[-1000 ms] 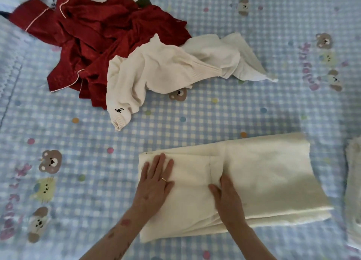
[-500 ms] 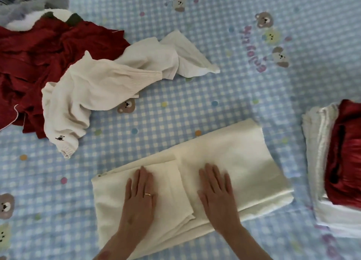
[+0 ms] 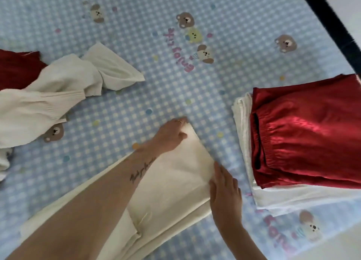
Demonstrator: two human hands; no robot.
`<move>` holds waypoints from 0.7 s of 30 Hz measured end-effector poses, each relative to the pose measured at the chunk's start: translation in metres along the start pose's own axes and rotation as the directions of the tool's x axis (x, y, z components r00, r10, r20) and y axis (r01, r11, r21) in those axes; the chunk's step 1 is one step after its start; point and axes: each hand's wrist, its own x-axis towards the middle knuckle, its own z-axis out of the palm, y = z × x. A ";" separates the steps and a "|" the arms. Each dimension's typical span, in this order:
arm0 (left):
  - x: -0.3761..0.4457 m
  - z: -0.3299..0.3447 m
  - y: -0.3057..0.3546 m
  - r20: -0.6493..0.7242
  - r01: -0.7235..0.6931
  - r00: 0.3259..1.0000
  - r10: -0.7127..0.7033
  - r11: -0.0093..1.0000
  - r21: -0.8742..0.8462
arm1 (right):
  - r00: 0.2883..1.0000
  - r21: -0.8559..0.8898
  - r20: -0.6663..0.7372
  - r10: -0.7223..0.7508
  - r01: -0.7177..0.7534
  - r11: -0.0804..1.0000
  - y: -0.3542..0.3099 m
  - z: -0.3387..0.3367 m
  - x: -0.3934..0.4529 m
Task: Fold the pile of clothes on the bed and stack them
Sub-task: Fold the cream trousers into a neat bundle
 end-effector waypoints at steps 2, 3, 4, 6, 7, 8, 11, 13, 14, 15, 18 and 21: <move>0.009 -0.011 0.006 0.118 0.028 0.993 -0.021 0.998 -0.051 | 0.998 0.112 0.003 0.059 -0.058 0.992 0.000 -0.002 0.001; 0.008 -0.017 0.007 0.145 0.030 0.989 -0.020 0.997 -0.067 | 0.995 0.156 0.006 0.101 -0.101 0.983 -0.001 -0.003 0.001; 0.005 -0.024 0.006 0.155 0.023 0.988 -0.009 0.995 -0.092 | 0.989 0.178 0.008 0.145 -0.145 0.973 -0.002 -0.004 0.001; -0.007 -0.038 0.003 0.129 -0.012 0.991 0.031 0.989 -0.146 | 0.976 0.121 0.036 0.216 -0.219 0.968 -0.004 -0.008 0.000; -0.016 -0.044 0.001 0.105 -0.029 0.993 0.046 0.987 -0.159 | 0.970 0.083 0.059 0.235 -0.240 0.967 -0.005 -0.010 0.000; -0.026 -0.050 -0.001 0.084 -0.040 0.995 0.054 0.985 -0.168 | 0.966 0.080 0.086 0.246 -0.252 0.964 -0.006 -0.011 0.000; -0.057 -0.064 -0.006 0.030 -0.086 0.995 0.092 0.984 -0.157 | 0.958 0.286 0.136 0.253 -0.283 0.916 -0.012 -0.022 0.004; -0.080 -0.072 -0.011 -0.050 -0.122 0.992 0.117 0.984 -0.126 | 0.968 0.372 0.145 0.204 -0.244 0.895 -0.023 -0.037 0.002; -0.093 -0.077 -0.015 -0.105 -0.136 0.987 0.125 0.985 -0.108 | 0.974 0.396 0.143 0.174 -0.217 0.892 -0.031 -0.046 -0.003; -0.107 -0.082 -0.021 -0.164 -0.148 0.977 0.133 0.986 -0.082 | 0.979 0.423 0.138 0.152 -0.197 0.885 -0.042 -0.056 -0.010; -0.168 -0.099 -0.061 -0.318 -0.114 0.943 0.102 0.993 -0.020 | 0.982 0.506 0.186 0.017 -0.111 0.855 -0.094 -0.077 -0.056; -0.239 -0.102 -0.116 -0.426 -0.081 0.903 0.054 0.996 -0.046 | 0.940 0.511 0.310 -0.140 -0.040 0.858 -0.160 -0.057 -0.117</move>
